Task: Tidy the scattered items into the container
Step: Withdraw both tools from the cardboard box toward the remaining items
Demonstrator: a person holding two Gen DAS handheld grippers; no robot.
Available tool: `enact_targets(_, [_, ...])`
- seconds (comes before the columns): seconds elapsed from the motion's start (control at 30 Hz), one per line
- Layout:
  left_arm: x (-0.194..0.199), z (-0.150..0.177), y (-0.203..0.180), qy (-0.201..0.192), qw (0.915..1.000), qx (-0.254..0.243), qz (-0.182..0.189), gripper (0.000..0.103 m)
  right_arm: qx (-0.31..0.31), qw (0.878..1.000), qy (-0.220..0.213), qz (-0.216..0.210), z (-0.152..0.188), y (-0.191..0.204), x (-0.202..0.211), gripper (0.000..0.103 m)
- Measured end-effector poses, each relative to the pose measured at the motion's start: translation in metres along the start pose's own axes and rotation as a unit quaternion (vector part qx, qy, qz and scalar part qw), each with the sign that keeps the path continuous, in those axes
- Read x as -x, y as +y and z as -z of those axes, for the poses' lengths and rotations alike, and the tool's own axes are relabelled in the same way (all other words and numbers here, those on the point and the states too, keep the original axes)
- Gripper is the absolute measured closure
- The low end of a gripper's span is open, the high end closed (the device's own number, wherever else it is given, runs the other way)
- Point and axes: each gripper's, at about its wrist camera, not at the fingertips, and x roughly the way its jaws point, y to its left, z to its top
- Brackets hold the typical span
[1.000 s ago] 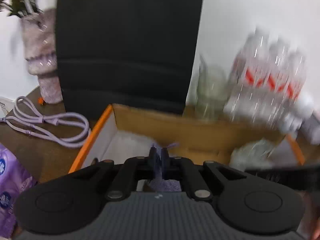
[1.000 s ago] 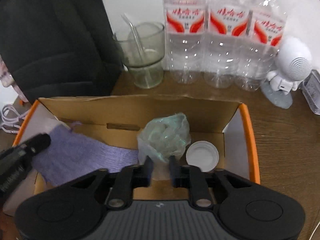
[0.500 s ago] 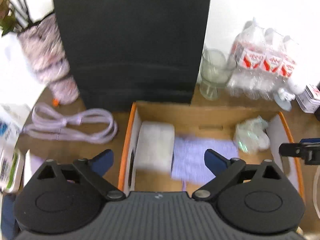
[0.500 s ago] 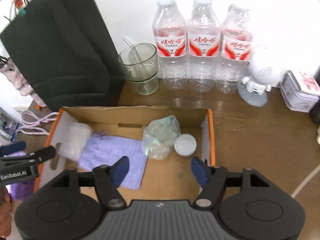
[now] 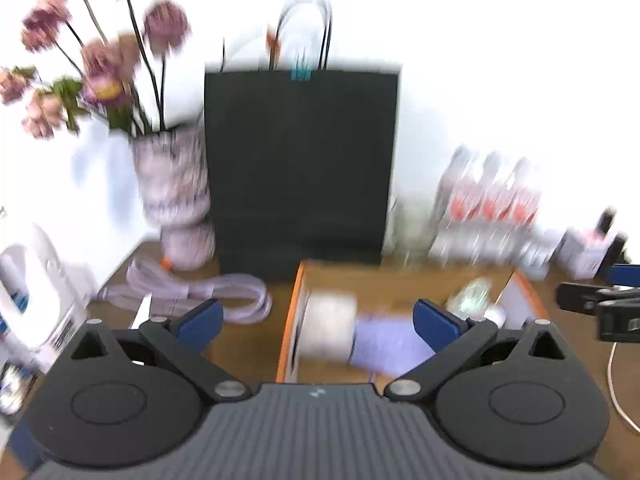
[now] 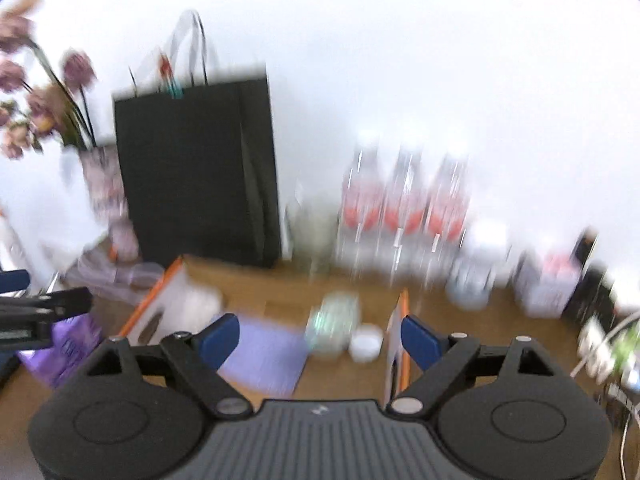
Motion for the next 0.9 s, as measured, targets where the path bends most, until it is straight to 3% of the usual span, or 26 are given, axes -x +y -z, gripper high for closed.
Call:
enact_targets(0.1, [0.007,0.021,0.004,-0.036,0.9990,0.004,0.026,0.000,0.008,0.998,-0.059,0.001,0.028,0.006,0.013,0.015])
enact_targets(0.3, [0.029,0.042,0.006,-0.076,0.9970,-0.006,0.015,0.000,-0.010,0.998,-0.066,-0.004,0.046,0.012,0.029,0.015])
enact_targets(0.43, [0.069,0.078,0.002,-0.102,0.9947,-0.013,-0.010,0.000,-0.027,0.996,-0.083,-0.019,0.074,0.019,0.063,0.015])
enact_targets(0.53, [0.093,0.119,0.003,-0.085,0.9962,-0.020,-0.001,0.000,-0.023,0.996,-0.068,-0.049,0.111,0.026,0.089,0.014])
enact_targets(0.77, [0.159,0.239,0.003,-0.041,0.9983,-0.023,0.036,0.000,-0.061,0.995,-0.044,-0.065,0.221,0.037,0.160,0.014])
enact_targets(0.9, [0.171,0.258,0.000,-0.023,0.9978,-0.045,0.042,0.000,-0.056,0.996,-0.017,-0.067,0.255,0.042,0.175,0.014])
